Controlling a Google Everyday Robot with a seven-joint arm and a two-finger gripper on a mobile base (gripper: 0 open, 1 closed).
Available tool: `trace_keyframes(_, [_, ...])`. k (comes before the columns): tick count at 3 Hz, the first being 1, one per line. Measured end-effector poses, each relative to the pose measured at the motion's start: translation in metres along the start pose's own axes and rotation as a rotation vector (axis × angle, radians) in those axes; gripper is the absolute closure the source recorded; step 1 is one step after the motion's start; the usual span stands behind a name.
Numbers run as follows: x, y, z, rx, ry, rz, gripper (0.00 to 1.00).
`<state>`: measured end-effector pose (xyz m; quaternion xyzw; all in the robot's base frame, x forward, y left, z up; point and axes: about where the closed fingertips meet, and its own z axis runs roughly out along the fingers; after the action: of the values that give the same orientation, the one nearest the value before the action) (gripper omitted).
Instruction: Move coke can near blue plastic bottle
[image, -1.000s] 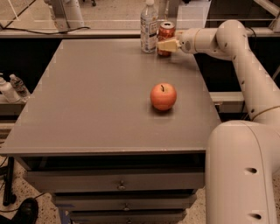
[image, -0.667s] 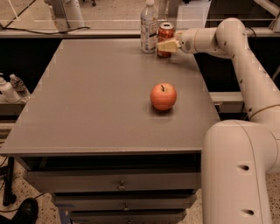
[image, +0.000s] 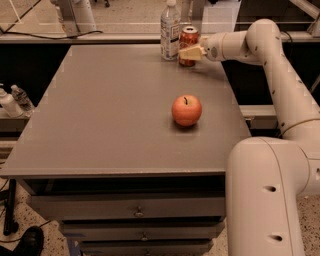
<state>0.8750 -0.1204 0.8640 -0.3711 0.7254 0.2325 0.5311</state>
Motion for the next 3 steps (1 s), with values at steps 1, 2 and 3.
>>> trace_keyframes(1, [0.0, 0.0, 0.0, 0.0, 0.0, 0.0, 0.12])
trace_keyframes(2, [0.0, 0.002, 0.0, -0.013, 0.007, 0.009, 0.0])
trace_keyframes(3, [-0.006, 0.003, -0.012, -0.018, 0.008, 0.015, 0.0])
